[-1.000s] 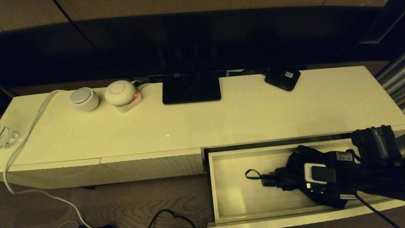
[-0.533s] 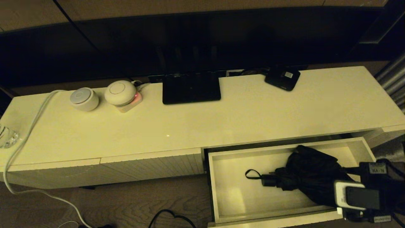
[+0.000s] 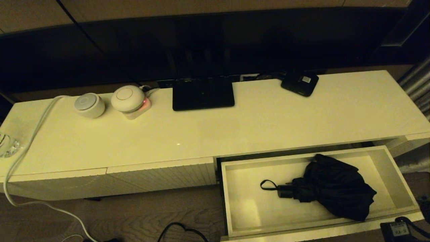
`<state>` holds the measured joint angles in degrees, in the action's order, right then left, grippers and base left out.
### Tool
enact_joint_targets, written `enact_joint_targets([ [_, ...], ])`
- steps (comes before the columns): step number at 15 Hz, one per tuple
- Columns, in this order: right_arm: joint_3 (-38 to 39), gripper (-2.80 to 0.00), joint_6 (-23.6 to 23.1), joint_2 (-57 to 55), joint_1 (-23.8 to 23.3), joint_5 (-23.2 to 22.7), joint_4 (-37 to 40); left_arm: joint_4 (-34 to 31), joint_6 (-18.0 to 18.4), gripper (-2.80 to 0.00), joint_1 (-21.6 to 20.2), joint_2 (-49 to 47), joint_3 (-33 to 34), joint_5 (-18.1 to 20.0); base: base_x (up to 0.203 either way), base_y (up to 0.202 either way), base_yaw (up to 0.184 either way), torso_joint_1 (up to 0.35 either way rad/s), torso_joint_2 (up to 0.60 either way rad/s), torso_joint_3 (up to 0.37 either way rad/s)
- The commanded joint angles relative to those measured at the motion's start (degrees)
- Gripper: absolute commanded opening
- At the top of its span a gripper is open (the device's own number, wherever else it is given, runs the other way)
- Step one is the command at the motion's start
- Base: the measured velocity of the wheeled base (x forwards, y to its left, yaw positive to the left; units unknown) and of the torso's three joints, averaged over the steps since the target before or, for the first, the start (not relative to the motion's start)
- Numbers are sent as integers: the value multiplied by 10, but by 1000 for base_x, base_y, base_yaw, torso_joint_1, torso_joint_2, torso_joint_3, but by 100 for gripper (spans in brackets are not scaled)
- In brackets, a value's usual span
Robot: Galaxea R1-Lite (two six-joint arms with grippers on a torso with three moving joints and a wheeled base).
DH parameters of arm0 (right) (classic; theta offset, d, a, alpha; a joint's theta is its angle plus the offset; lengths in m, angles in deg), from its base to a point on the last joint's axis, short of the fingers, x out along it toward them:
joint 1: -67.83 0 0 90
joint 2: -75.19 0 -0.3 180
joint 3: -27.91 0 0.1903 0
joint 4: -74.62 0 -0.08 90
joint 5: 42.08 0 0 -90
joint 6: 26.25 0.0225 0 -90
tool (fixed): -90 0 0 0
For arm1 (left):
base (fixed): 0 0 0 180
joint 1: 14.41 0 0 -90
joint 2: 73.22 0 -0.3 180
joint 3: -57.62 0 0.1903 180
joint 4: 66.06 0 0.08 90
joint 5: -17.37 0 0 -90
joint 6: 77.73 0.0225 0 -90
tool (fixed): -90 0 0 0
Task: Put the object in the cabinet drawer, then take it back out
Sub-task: Close the drawer
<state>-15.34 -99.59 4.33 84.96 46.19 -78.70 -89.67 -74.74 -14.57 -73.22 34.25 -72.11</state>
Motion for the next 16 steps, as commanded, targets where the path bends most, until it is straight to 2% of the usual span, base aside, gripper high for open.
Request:
enact_joint_targets([
  [1,24,-280,-3,-60,-3,-4,-20,0,0,-280,0,0,2,0,0,0,0,0,0,0],
  [5,50,-280,-4,-140,-4,-9,-117,0,0,-280,0,0,2,0,0,0,0,0,0,0],
  [9,82,-280,-5,-210,-7,-5,-259,0,0,-280,0,0,2,0,0,0,0,0,0,0],
  [16,80,-280,-7,-262,-6,13,-439,0,0,-280,0,0,2,0,0,0,0,0,0,0],
])
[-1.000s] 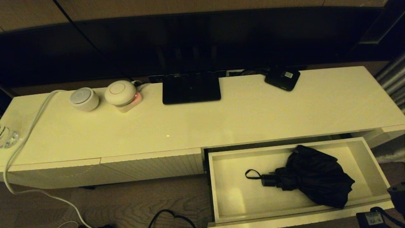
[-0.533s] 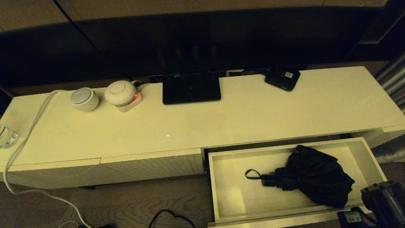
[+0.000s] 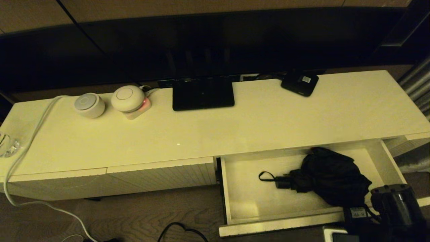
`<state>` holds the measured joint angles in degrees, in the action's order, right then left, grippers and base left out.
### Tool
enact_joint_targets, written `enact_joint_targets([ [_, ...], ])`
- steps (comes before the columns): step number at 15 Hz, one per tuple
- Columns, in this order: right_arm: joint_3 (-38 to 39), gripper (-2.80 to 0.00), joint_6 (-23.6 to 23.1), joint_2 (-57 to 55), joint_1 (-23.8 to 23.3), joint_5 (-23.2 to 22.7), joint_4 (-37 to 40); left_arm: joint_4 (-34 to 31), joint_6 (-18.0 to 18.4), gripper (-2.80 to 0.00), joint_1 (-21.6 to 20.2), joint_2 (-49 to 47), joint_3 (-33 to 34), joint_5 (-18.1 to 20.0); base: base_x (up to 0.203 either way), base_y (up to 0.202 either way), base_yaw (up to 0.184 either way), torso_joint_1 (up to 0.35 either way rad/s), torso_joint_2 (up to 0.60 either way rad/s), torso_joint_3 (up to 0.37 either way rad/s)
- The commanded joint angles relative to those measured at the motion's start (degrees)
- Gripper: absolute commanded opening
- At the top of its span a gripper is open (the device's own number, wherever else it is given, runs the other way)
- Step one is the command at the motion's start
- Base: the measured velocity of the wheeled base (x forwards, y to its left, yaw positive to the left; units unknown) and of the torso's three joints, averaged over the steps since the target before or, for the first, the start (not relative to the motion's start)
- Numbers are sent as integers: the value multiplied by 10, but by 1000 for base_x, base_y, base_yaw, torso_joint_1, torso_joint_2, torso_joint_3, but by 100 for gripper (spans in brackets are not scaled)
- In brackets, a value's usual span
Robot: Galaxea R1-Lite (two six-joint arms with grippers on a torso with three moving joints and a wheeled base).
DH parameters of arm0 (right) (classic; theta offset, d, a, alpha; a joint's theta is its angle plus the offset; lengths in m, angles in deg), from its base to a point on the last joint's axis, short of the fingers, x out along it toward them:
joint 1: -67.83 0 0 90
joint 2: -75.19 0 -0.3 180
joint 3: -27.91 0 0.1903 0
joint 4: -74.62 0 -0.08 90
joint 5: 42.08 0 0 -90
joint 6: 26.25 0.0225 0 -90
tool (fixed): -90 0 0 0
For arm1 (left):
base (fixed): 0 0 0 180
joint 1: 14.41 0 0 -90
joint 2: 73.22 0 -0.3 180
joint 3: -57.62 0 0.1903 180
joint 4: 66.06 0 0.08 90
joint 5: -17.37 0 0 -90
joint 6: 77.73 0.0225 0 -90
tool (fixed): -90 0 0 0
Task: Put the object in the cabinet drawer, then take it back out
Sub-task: Close the drawer
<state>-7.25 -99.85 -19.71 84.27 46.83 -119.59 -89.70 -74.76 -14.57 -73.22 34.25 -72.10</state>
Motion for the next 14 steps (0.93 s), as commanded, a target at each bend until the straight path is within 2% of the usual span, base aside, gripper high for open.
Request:
enact_joint_targets([
  [1,-1,-280,-5,-24,2,10,-55,0,0,-280,0,0,2,0,0,0,0,0,0,0],
  [4,-7,-280,-8,-25,3,11,-116,0,0,-280,0,0,2,0,0,0,0,0,0,0],
  [10,-54,-280,-3,-32,-2,14,-116,0,0,-280,0,0,2,0,0,0,0,0,0,0],
  [14,-89,-280,-1,-61,-37,8,-117,0,0,-280,0,0,2,0,0,0,0,0,0,0],
])
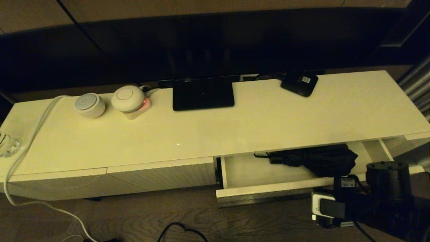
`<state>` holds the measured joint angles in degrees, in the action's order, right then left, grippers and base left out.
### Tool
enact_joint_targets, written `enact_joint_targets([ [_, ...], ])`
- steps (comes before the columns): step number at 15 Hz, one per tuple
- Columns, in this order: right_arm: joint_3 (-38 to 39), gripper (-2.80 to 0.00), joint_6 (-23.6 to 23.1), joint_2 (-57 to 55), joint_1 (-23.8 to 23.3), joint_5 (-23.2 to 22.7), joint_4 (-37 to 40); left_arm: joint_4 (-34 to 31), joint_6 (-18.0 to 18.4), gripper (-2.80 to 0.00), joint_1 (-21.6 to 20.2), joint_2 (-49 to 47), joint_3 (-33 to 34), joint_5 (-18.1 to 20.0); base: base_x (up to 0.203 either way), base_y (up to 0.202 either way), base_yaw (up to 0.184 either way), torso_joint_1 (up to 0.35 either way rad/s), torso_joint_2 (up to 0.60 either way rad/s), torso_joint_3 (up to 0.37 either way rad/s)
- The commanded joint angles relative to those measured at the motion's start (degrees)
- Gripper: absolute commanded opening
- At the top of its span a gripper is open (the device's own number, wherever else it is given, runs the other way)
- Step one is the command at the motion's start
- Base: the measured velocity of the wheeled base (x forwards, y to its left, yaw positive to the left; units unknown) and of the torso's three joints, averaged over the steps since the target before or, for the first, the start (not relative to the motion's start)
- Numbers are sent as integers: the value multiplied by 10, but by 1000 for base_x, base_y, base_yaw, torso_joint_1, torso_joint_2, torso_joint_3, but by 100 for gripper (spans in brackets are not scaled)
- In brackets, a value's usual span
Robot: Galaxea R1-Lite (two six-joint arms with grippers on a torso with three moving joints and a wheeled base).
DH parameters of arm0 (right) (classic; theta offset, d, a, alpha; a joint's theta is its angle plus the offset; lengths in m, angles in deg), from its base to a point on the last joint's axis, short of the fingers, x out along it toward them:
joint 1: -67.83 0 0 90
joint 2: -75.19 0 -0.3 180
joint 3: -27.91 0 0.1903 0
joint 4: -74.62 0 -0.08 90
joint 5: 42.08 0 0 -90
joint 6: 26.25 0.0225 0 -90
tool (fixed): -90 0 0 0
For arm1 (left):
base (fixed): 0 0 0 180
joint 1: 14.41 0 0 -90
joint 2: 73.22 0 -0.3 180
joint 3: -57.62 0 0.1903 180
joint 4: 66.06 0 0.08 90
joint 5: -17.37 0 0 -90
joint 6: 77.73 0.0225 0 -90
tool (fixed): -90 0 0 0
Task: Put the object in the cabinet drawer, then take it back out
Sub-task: Close the drawer
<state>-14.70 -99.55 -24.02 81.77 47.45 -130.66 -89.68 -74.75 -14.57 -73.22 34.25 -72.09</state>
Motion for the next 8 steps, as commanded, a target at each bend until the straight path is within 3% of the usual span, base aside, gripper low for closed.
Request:
enact_joint_targets([
  [1,-25,-280,-4,-26,-19,1,-8,0,0,-280,0,0,2,0,0,0,0,0,0,0],
  [8,-110,-280,-3,-62,-40,2,-17,0,1,-280,0,0,2,0,0,0,0,0,0,0],
])
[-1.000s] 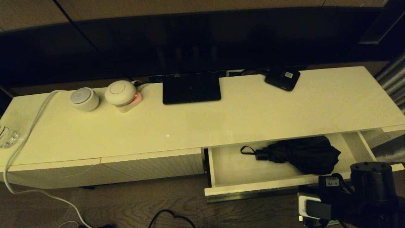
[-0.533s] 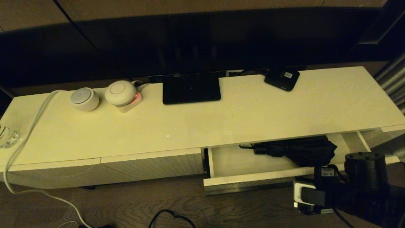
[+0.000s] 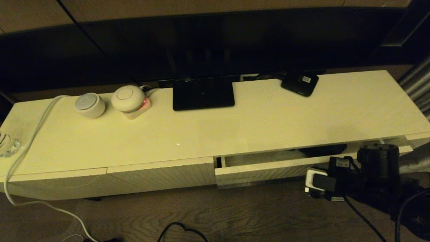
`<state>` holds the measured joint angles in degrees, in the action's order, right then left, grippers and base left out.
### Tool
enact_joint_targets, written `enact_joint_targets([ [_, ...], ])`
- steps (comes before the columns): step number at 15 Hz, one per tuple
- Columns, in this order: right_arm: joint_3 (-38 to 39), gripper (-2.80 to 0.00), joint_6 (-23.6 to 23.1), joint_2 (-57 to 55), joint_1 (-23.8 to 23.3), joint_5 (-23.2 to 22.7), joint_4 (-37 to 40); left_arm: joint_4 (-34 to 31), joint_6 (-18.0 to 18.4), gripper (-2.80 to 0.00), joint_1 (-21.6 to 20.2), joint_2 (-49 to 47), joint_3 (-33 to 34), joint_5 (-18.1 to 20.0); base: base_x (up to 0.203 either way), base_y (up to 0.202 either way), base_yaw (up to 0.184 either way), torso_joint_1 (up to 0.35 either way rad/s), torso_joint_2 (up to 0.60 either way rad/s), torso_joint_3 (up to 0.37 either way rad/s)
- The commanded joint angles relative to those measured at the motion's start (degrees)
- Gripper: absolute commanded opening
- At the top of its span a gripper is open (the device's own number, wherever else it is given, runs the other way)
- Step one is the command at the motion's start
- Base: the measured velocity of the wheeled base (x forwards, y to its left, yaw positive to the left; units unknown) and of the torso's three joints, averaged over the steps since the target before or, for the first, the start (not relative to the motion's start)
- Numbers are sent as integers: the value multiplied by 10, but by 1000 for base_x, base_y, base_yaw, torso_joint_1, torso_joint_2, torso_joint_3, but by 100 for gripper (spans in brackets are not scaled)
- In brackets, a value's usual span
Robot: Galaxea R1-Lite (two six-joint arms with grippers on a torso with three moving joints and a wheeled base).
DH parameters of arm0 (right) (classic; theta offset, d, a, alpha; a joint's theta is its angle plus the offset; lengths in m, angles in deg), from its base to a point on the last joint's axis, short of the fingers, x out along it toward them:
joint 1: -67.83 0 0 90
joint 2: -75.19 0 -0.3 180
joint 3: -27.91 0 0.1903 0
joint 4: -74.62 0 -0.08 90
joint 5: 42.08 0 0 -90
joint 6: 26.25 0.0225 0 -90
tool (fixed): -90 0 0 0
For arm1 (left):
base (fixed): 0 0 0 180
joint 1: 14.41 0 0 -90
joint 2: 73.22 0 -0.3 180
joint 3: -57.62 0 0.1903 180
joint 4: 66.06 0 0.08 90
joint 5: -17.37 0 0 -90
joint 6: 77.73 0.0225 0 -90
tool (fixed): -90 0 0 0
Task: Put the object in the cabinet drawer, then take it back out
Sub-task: Close the drawer
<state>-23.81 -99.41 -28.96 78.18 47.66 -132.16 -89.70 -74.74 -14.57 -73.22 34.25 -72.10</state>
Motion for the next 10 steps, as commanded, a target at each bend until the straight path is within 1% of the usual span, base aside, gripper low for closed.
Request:
enact_joint_targets([
  [1,-30,-280,-4,-18,-7,0,-4,0,0,-280,0,0,2,0,0,0,0,0,0,0],
  [6,-52,-280,-5,-24,-12,-2,-4,0,0,-280,0,0,2,0,0,0,0,0,0,0],
  [10,-54,-280,-4,-14,-13,-1,-1,0,1,-280,0,0,2,0,0,0,0,0,0,0],
])
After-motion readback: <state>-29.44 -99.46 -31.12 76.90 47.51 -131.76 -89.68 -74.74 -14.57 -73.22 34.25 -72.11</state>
